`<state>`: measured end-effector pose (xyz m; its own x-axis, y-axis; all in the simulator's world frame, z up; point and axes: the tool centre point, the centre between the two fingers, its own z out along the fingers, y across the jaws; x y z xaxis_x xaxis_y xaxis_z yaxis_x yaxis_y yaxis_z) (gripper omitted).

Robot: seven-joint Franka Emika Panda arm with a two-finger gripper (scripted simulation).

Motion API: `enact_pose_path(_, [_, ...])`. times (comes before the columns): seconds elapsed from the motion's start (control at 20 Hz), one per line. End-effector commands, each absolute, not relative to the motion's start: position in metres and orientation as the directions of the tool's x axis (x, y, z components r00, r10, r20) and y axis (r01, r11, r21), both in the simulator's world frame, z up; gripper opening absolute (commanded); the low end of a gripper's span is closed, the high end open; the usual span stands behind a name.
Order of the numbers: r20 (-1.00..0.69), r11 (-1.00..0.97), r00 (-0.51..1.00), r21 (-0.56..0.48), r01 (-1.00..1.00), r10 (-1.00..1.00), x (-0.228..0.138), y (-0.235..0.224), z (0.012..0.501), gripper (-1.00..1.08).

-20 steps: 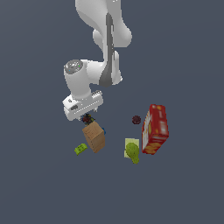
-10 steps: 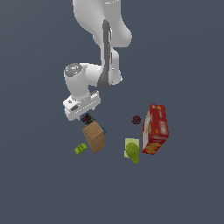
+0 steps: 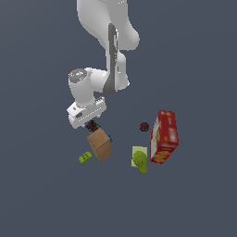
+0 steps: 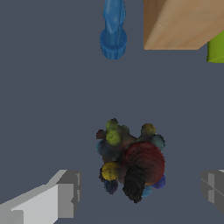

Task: Pick up a designated object from a clutter of objects.

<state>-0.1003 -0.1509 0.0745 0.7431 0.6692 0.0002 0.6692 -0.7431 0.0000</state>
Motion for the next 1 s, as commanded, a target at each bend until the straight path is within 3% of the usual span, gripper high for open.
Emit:
enact_pose_path(0.0, [0.000,-0.743,0.743,0.000,0.670,0.670,-0.101,-0.151,0.067,1.00])
enact_pose_path(0.65, [0.000,-0.741,0.741,0.000,0.671,0.671,-0.101,-0.151,0.030,1.00])
enact_pose_path(0.7, [0.000,-0.741,0.741,0.000,0.671,0.671,-0.101,-0.151,0.030,-1.00])
enact_pose_path(0.95, [0.000,-0.741,0.741,0.000,0.671,0.671,-0.101,-0.151,0.030,-1.00])
